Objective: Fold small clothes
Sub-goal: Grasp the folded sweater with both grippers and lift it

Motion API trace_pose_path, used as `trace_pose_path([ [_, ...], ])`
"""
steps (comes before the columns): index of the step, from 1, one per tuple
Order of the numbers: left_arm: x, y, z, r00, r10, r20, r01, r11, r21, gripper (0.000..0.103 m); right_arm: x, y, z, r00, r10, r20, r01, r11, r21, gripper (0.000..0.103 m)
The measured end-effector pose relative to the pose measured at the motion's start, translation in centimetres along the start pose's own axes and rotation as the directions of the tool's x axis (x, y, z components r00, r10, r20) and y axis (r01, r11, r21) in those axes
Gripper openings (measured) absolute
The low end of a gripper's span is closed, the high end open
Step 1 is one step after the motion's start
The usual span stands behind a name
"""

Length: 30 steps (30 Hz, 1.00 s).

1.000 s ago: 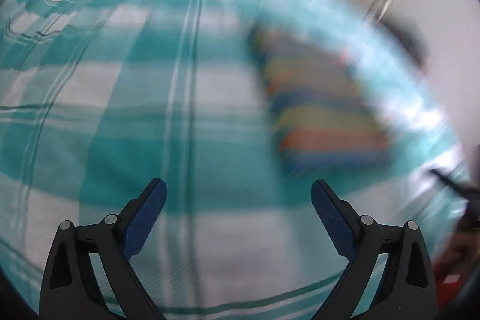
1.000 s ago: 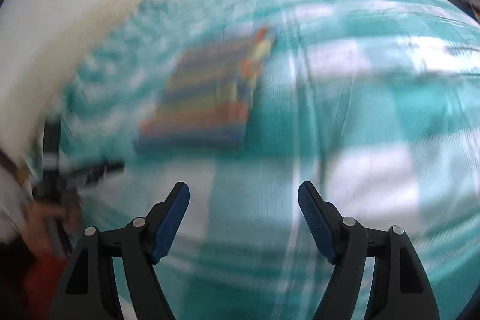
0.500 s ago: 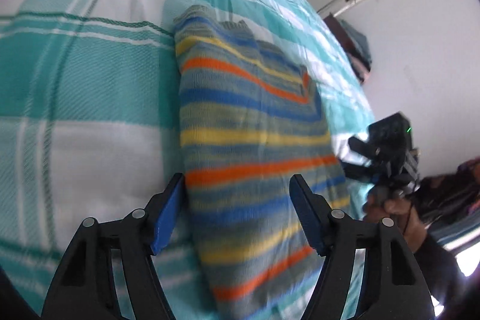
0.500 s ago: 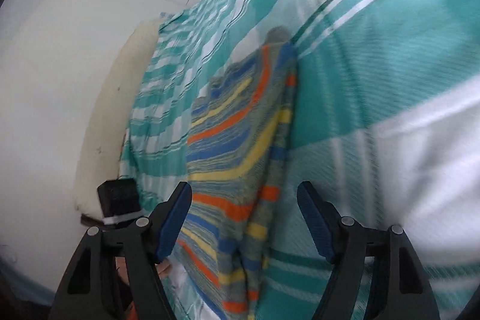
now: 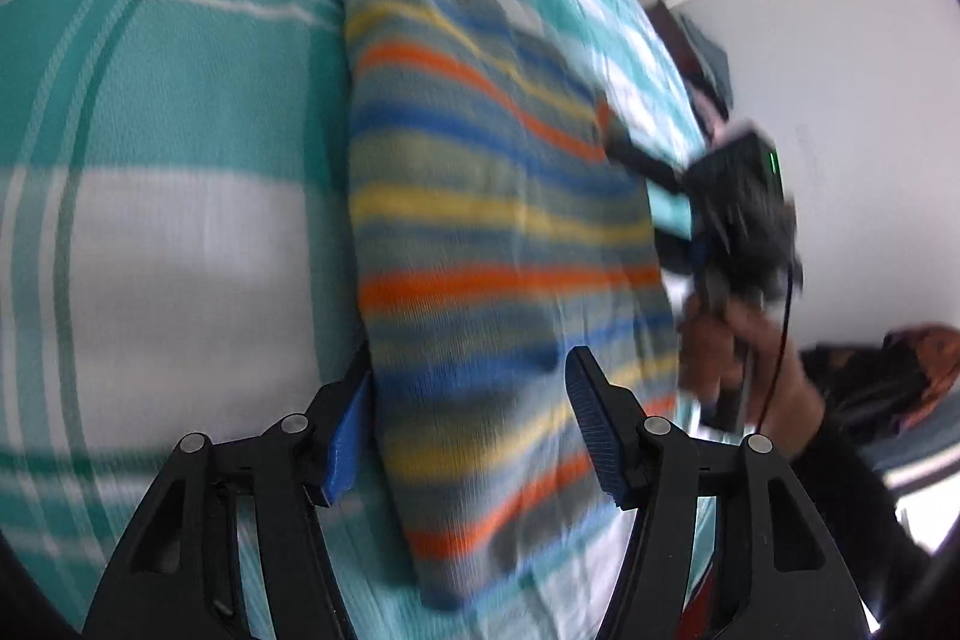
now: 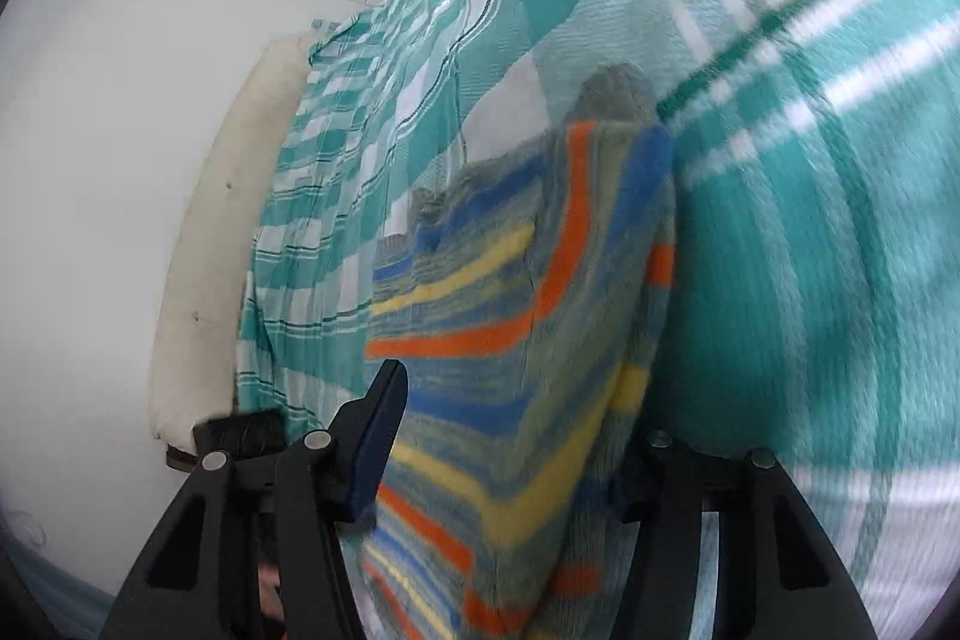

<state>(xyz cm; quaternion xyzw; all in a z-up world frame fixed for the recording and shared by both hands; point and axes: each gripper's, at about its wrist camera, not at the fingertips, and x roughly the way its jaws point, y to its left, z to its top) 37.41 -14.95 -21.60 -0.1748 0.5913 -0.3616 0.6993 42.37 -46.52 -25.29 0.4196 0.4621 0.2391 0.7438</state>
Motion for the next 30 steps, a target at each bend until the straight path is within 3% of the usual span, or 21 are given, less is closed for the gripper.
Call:
trace_pose_path([
  [2, 0.0, -0.4, -0.5, 1.0, 0.0, -0.01, 0.0, 1.0, 0.006, 0.06, 0.4, 0.0, 0.6, 1.0, -0.009, 0.006, 0.009, 1.0, 0.004, 0.051],
  [3, 0.2, -0.6, -0.8, 1.0, 0.002, -0.018, -0.002, 1.0, 0.008, 0.053, 0.6, 0.0, 0.7, 1.0, -0.024, 0.007, 0.024, 1.0, 0.001, 0.035],
  [4, 0.3, -0.7, -0.9, 1.0, 0.013, -0.025, -0.012, 1.0, 0.015, 0.021, 0.7, 0.1, 0.8, 0.998, -0.066, 0.007, 0.066, 0.998, -0.014, 0.021],
  [5, 0.4, -0.8, -1.1, 0.999, 0.038, -0.029, -0.037, 0.999, 0.03, 0.013, 0.9, 0.4, 0.9, 0.995, -0.098, 0.008, 0.098, 0.994, -0.037, 0.016],
  [13, -4.9, -4.0, -1.6, 0.993, 0.003, 0.116, -0.011, 0.998, 0.066, 0.01, -1.9, 7.1, 0.1, 0.982, -0.141, 0.124, 0.171, 0.944, -0.281, 0.016],
  [20, -11.6, -9.3, -1.7, 0.98, -0.032, 0.196, -0.002, 0.985, 0.173, 0.01, -6.3, 14.6, 0.1, 0.979, -0.077, 0.186, 0.146, 0.909, -0.391, 0.016],
  [24, -13.3, -11.4, -2.6, 0.976, -0.049, 0.21, 0.002, 0.976, 0.216, 0.01, -8.8, 17.5, 0.0, 0.979, -0.045, 0.198, 0.124, 0.904, -0.409, 0.016],
  [27, -10.7, -11.4, -2.9, 0.98, 0.01, 0.201, -0.055, 0.975, 0.216, 0.021, -9.1, 17.7, -0.2, 0.98, -0.06, 0.188, 0.133, 0.904, -0.406, 0.017],
  [28, -9.5, -10.6, -3.0, 0.979, 0.058, 0.195, -0.098, 0.975, 0.199, 0.044, -8.9, 17.0, -0.2, 0.982, -0.073, 0.177, 0.139, 0.908, -0.396, 0.018],
  [29, -7.8, -9.6, -3.4, 0.974, 0.126, 0.186, -0.161, 0.97, 0.182, 0.067, -8.3, 15.7, -0.2, 0.981, -0.112, 0.16, 0.166, 0.911, -0.377, 0.025],
  [30, -6.2, -8.6, -4.2, 0.959, 0.216, 0.183, -0.246, 0.955, 0.166, 0.068, -7.4, 13.9, -0.3, 0.968, -0.204, 0.146, 0.244, 0.902, -0.357, 0.057],
])
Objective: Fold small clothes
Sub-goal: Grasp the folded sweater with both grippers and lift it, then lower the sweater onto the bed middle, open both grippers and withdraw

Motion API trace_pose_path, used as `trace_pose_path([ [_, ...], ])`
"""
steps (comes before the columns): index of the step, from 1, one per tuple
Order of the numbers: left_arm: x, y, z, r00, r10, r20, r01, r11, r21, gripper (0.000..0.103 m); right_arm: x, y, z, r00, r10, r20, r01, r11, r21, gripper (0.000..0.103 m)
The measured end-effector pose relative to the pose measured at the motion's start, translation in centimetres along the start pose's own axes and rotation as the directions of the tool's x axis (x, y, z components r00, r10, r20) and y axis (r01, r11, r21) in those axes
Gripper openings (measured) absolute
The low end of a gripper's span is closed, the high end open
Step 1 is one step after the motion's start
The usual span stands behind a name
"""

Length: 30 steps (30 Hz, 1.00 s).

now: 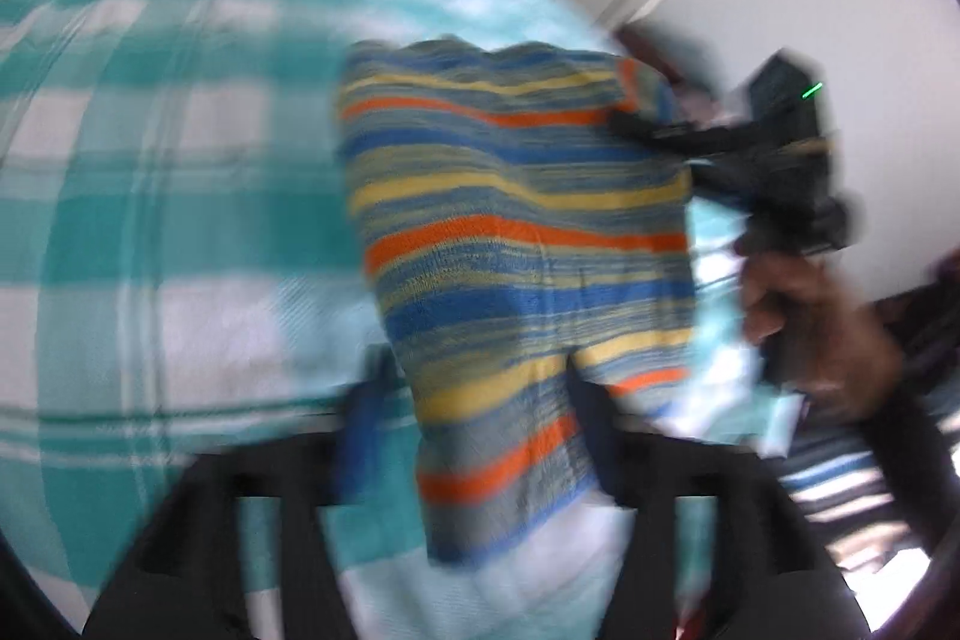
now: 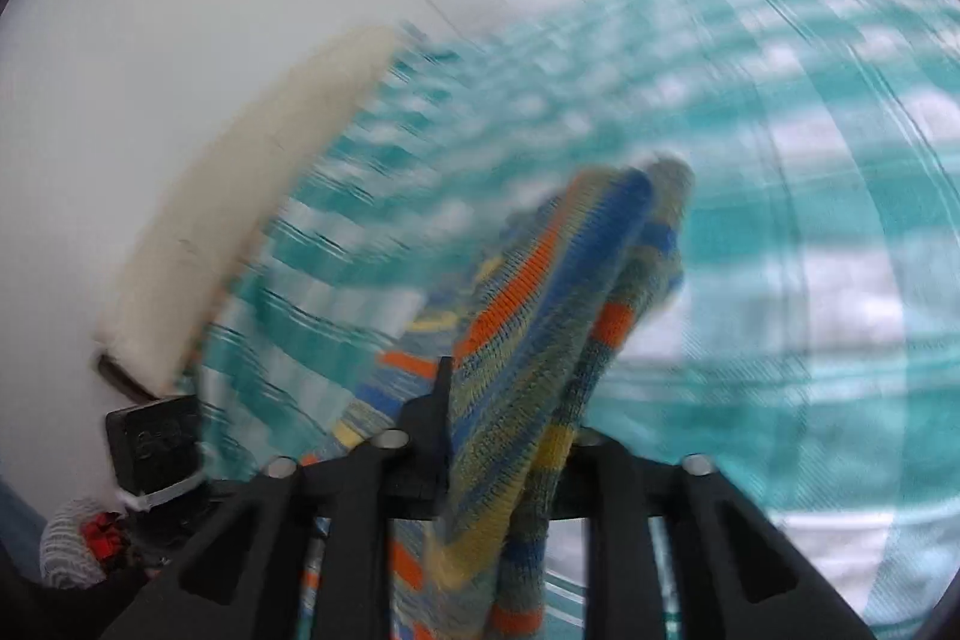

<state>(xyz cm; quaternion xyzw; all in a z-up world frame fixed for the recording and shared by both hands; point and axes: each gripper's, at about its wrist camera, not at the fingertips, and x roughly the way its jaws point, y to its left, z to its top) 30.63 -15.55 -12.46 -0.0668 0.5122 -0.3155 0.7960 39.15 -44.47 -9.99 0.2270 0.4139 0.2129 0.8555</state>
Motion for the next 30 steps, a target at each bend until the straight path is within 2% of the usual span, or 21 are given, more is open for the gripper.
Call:
trace_pose_path([
  [1, 1.5, 0.6, -1.7, 0.993, 0.108, -0.04, -0.108, 0.994, 0.004, 0.059, 0.8, -1.1, -0.8, 0.994, -0.102, -0.034, 0.102, 0.995, 0.003, 0.078],
  [2, 1.9, 0.8, -2.4, 0.987, 0.146, -0.065, -0.145, 0.989, 0.008, 0.054, 1.1, -2.6, -2.1, 0.972, -0.226, -0.059, 0.227, 0.974, 0.015, 0.092],
  [3, 1.7, 0.9, -3.8, 0.982, 0.174, -0.08, -0.173, 0.985, 0.014, 0.054, 0.6, -3.7, -3.4, 0.959, -0.279, -0.06, 0.281, 0.959, 0.036, 0.092],
  [4, 0.8, 0.6, -5.0, 0.981, 0.183, -0.059, -0.182, 0.983, 0.022, 0.054, -0.6, -4.3, -4.8, 0.953, -0.301, -0.042, 0.303, 0.951, 0.063, 0.092],
  [6, -1.9, -0.6, -7.2, 0.971, 0.24, 0.015, -0.24, 0.969, 0.06, 0.064, -3.2, -4.1, -7.1, 0.936, -0.353, -0.002, 0.352, 0.933, 0.078, 0.093],
  [8, -4.7, -2.3, -9.0, 0.949, 0.302, 0.094, -0.31, 0.946, 0.092, 0.085, -5.4, -2.6, -9.4, 0.913, -0.408, 0.006, 0.408, 0.912, 0.049, 0.097],
  [9, -6.6, -3.5, -10.0, 0.937, 0.318, 0.145, -0.334, 0.937, 0.1, 0.089, -6.4, -1.3, -10.7, 0.899, -0.438, -0.002, 0.438, 0.899, 0.024, 0.098],
  [11, -8.6, -4.9, -10.3, 0.914, 0.339, 0.223, -0.369, 0.923, 0.111, 0.099, -8.1, 1.4, -13.0, 0.886, -0.464, -0.013, 0.464, 0.886, -0.024, 0.098],
  [12, -9.9, -5.6, -10.7, 0.899, 0.353, 0.26, -0.39, 0.914, 0.108, 0.1, -9.1, 3.1, -14.5, 0.883, -0.468, -0.011, 0.468, 0.883, -0.041, 0.098],
  [14, -12.5, -7.4, -11.7, 0.841, 0.434, 0.322, -0.478, 0.876, 0.066, 0.102, -10.8, 5.8, -17.1, 0.884, -0.467, 0.0, 0.466, 0.883, -0.047, 0.098],
  [15, -13.3, -7.9, -12.1, 0.815, 0.485, 0.318, -0.522, 0.852, 0.038, 0.102, -11.8, 7.5, -18.5, 0.886, -0.464, 0.011, 0.464, 0.885, -0.042, 0.1],
  [16, -13.4, -8.0, -12.1, 0.802, 0.515, 0.303, -0.548, 0.836, 0.028, 0.102, -12.7, 9.1, -19.9, 0.882, -0.47, 0.021, 0.471, 0.881, -0.039, 0.102],
  [18, -14.1, -8.8, -12.9, 0.762, 0.595, 0.258, -0.618, 0.786, 0.011, 0.102, -14.0, 11.7, -22.2, 0.874, -0.484, 0.041, 0.486, 0.873, -0.047, 0.102],
  [19, -14.5, -9.1, -13.4, 0.732, 0.633, 0.251, -0.654, 0.756, 0.001, 0.102, -14.6, 13.2, -23.5, 0.868, -0.495, 0.048, 0.497, 0.866, -0.057, 0.102],
  [20, -14.8, -9.2, -13.8, 0.72, 0.645, 0.255, -0.666, 0.746, -0.007, 0.102, -14.9, 14.3, -24.6, 0.863, -0.502, 0.049, 0.504, 0.861, -0.068, 0.102],
  [22, -15.8, -9.3, -14.9, 0.717, 0.647, 0.259, -0.664, 0.747, -0.028, 0.102, -15.4, 16.6, -26.4, 0.858, -0.513, 0.04, 0.514, 0.852, -0.101, 0.102],
  [26, -17.1, -9.7, -15.8, 0.767, 0.604, 0.219, -0.612, 0.79, -0.037, 0.102, -16.3, 19.7, -28.5, 0.838, -0.545, 0.034, 0.543, 0.823, -0.17, 0.102],
  [30, -18.3, -10.9, -16.9, 0.764, 0.604, 0.227, -0.615, 0.788, -0.024, 0.102, -17.7, 22.1, -29.3, 0.823, -0.566, 0.055, 0.564, 0.8, -0.208, 0.102],
])
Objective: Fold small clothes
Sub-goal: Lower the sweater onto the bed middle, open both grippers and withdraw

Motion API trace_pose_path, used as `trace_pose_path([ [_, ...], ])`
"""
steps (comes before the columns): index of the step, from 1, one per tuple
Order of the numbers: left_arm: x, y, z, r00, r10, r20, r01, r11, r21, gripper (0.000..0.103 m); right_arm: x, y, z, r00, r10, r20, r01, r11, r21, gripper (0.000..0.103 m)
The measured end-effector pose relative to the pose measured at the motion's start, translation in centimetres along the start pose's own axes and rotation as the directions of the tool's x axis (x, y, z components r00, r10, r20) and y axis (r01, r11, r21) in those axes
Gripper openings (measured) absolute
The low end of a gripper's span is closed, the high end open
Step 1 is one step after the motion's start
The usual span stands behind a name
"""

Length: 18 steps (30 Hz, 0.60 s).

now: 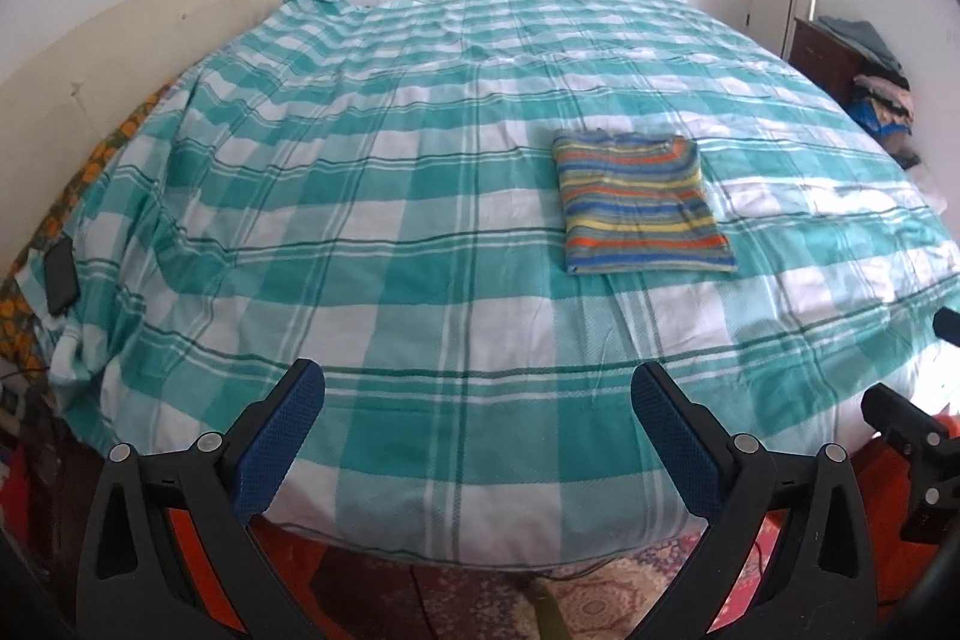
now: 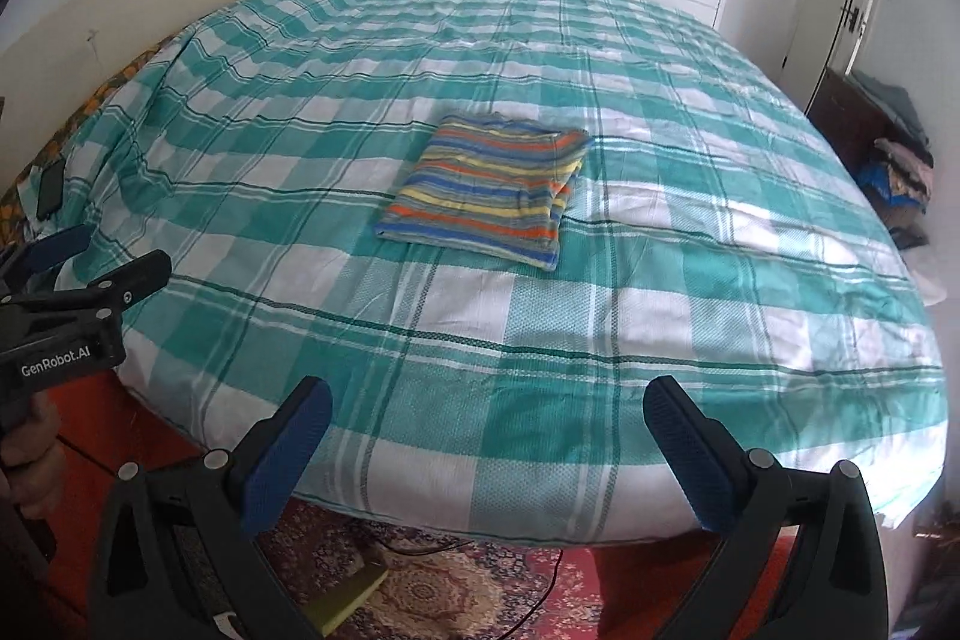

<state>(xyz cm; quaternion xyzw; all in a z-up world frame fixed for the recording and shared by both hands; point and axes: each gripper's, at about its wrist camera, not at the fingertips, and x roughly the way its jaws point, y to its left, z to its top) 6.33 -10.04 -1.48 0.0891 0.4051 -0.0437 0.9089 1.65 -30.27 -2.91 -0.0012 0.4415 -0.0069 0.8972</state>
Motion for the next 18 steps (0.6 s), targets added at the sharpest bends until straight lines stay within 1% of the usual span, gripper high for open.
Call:
trace_pose_path([
  [5, -1.6, 0.3, -0.4, 1.0, -0.016, -0.015, 0.016, 1.0, 0.011, 0.102, -2.1, 0.9, 0.5, 1.0, -0.014, 0.019, 0.015, 0.999, -0.035, 0.102],
  [9, -2.1, 0.3, -0.6, 0.998, -0.017, -0.066, 0.019, 0.999, 0.034, 0.102, -3.0, 1.6, 0.6, 1.0, -0.007, 0.009, 0.008, 0.999, -0.041, 0.102],
  [14, -3.0, 0.2, -0.6, 0.995, -0.056, -0.08, 0.06, 0.997, 0.043, 0.102, -3.8, 2.1, 0.3, 1.0, 0.0, -0.001, 0.0, 0.999, -0.043, 0.102],
  [18, -3.0, -0.3, -0.4, 0.994, -0.068, -0.085, 0.072, 0.996, 0.049, 0.102, -4.0, 2.2, 0.1, 1.0, 0.001, -0.001, -0.001, 0.999, -0.039, 0.102],
])
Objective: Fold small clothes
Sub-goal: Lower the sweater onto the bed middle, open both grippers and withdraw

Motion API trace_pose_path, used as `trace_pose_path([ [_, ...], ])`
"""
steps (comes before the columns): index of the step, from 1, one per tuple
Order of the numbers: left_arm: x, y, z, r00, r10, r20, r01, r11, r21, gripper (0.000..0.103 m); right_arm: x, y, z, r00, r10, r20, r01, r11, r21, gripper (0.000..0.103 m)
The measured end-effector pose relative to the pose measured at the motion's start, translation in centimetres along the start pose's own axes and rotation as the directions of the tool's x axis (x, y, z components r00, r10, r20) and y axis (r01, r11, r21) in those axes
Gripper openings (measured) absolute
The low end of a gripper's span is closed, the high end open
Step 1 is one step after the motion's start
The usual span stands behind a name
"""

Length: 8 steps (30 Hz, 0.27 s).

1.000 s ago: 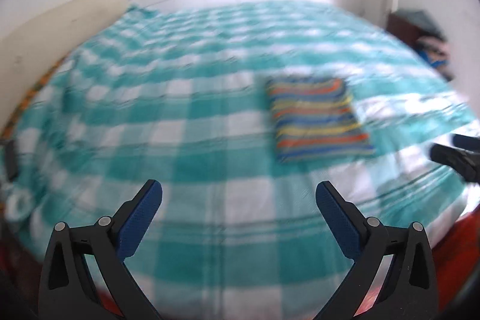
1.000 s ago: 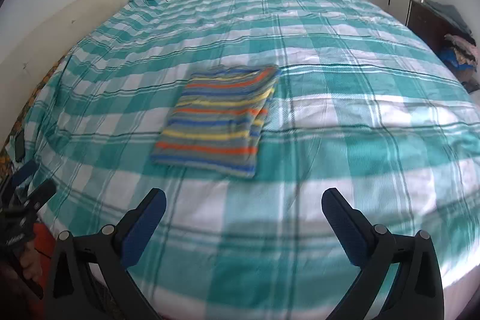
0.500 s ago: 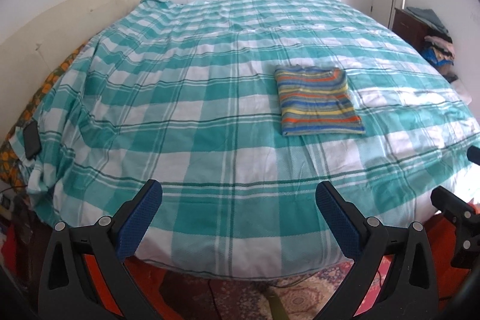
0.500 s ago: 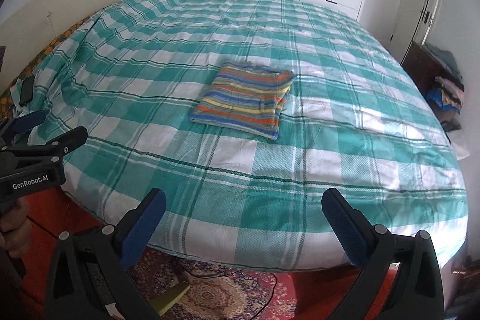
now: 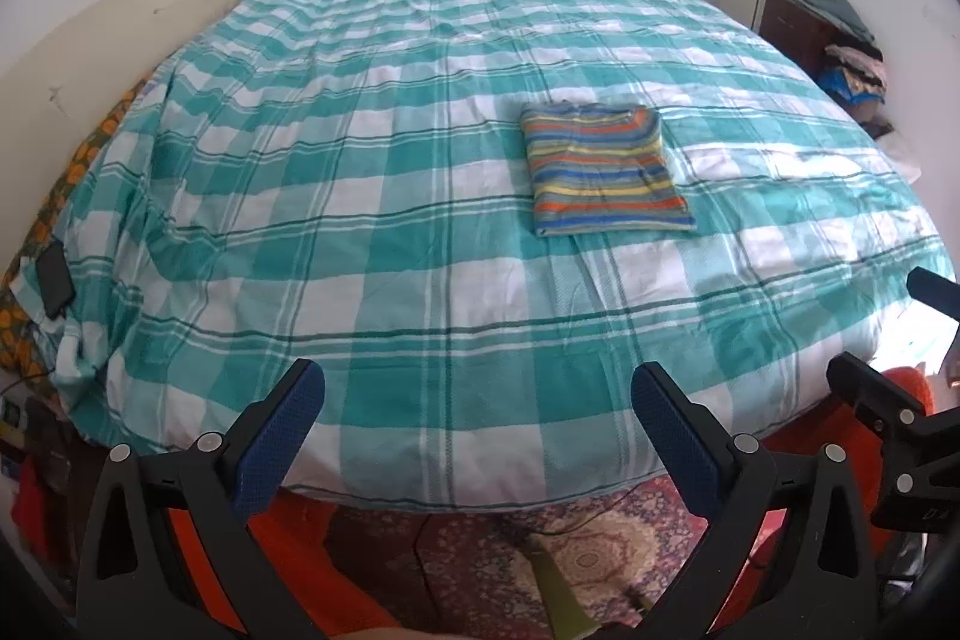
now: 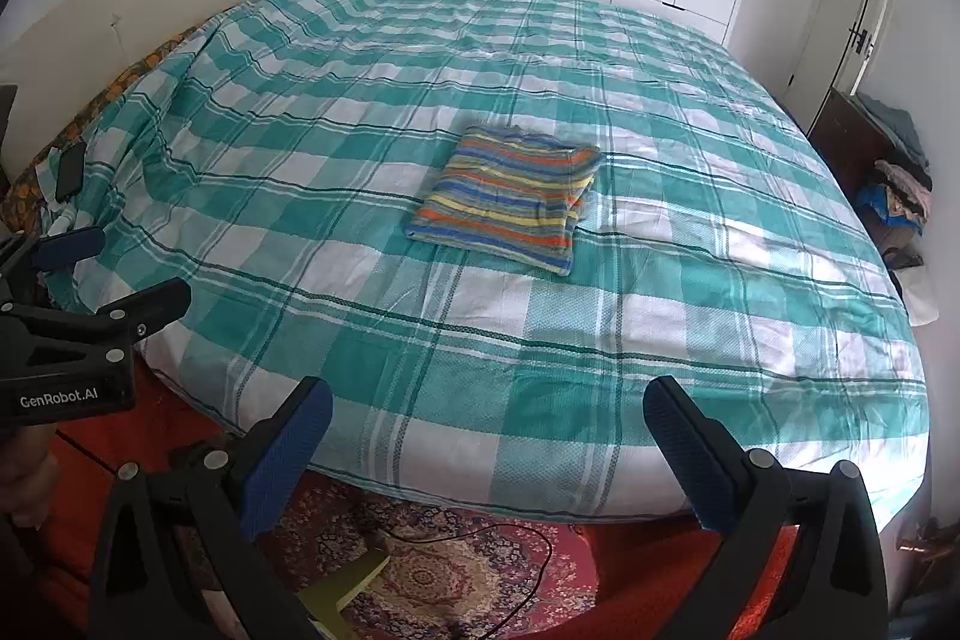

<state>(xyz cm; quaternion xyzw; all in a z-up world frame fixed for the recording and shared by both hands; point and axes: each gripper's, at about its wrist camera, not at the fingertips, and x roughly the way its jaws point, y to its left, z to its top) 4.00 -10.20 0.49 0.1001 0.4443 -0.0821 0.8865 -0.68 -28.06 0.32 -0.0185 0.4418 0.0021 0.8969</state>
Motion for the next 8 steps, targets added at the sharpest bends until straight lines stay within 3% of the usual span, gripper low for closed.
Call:
trace_pose_path([
  [5, 0.0, -0.3, 0.0, 0.999, -0.033, -0.001, 0.033, 0.999, -0.008, 0.102, -0.7, 0.0, 0.4, 1.0, -0.007, 0.022, 0.006, 1.0, 0.013, 0.102],
  [8, -0.1, -0.7, 0.1, 1.0, -0.005, 0.016, 0.005, 1.0, 0.005, 0.102, -1.1, 0.0, 0.8, 0.999, -0.018, 0.038, 0.017, 1.0, 0.016, 0.102],
])
